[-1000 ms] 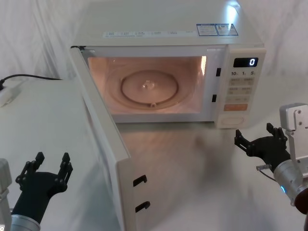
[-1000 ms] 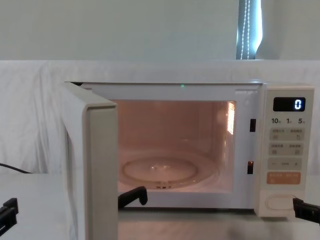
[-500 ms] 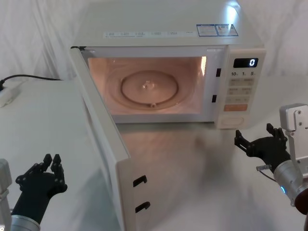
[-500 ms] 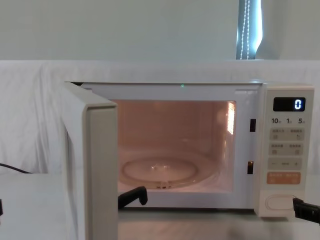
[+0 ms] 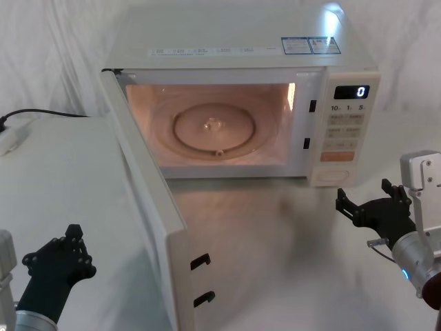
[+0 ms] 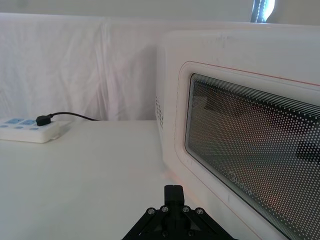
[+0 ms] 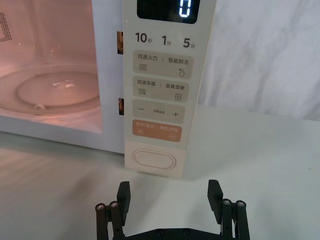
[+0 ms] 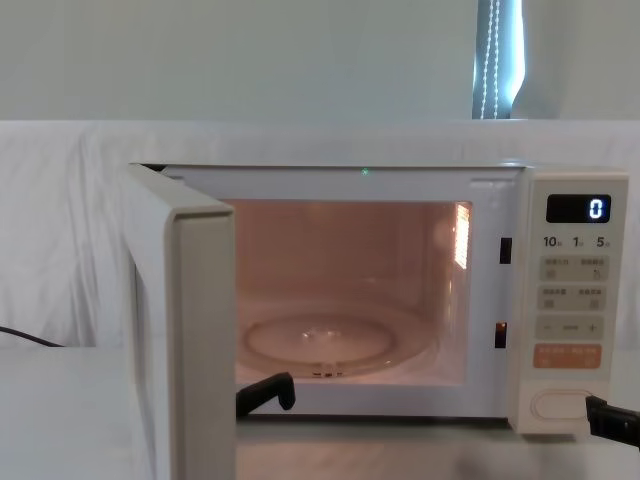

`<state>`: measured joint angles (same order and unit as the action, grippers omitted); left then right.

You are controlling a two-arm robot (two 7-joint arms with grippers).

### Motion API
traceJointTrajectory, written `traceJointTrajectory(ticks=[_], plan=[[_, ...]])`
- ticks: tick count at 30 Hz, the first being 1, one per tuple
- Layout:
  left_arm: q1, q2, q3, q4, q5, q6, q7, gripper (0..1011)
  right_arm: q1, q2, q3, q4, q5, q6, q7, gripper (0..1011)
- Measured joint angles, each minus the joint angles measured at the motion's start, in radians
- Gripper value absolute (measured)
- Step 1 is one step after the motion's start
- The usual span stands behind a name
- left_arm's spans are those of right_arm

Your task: Press the button to open the microwave door with one hand; close the microwave door with the other hand.

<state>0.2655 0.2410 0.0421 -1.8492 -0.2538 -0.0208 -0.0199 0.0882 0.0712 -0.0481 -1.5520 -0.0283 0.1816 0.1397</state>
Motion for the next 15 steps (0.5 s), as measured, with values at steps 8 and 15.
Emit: traceJointTrajectory(ticks=[8, 15], plan=[[-0.001, -0.001, 0.0, -0.001, 0.012, 0.006, 0.0, 0, 0.0, 0.0, 0.0, 0.0, 0.0, 0.0, 0.0, 1002], [0.001, -0.002, -0.015, -0.044, 0.026, 0.043, -0.035, 0, 0.0, 0.0, 0.0, 0.0, 0.0, 0.0, 0.0, 1002]])
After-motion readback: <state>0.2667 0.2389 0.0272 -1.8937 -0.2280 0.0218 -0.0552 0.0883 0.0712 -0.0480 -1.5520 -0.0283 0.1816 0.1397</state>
